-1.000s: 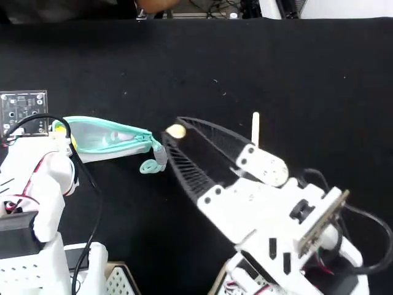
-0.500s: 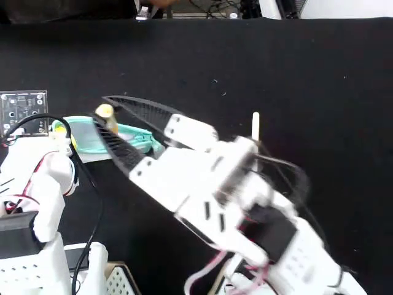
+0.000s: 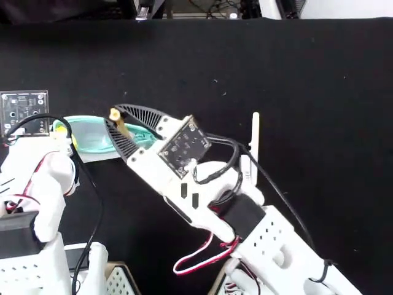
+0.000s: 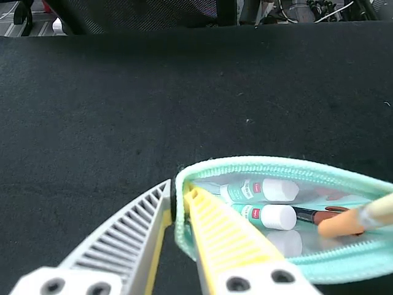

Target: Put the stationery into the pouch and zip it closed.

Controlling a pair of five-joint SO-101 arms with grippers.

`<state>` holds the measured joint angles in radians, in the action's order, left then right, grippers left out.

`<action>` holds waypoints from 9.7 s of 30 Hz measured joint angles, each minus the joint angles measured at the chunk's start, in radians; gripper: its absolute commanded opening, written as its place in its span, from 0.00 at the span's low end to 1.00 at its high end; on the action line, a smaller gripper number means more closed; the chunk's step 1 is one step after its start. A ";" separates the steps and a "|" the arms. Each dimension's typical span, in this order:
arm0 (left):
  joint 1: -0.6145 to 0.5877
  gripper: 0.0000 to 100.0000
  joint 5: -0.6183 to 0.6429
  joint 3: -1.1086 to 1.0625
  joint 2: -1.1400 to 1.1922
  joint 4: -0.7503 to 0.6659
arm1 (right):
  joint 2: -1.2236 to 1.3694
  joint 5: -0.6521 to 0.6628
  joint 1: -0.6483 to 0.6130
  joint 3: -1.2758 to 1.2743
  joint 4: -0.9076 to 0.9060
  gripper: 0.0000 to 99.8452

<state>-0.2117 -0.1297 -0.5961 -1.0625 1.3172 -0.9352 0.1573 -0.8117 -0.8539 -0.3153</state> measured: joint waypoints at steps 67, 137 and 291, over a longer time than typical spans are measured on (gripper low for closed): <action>0.000 0.03 -0.002 -0.012 0.000 0.000 | 1.846 -0.064 0.902 1.596 -1.181 0.20; 0.006 0.03 -0.003 -0.015 0.000 0.000 | 0.350 0.133 0.388 -0.144 -0.867 0.17; 0.008 0.03 -0.003 -0.015 0.000 0.000 | 0.216 0.064 0.086 0.345 -0.569 0.17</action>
<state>-0.2041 -0.1327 -0.6114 -1.0625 1.3172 -0.7188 0.2217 -0.7258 -0.5086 -0.8846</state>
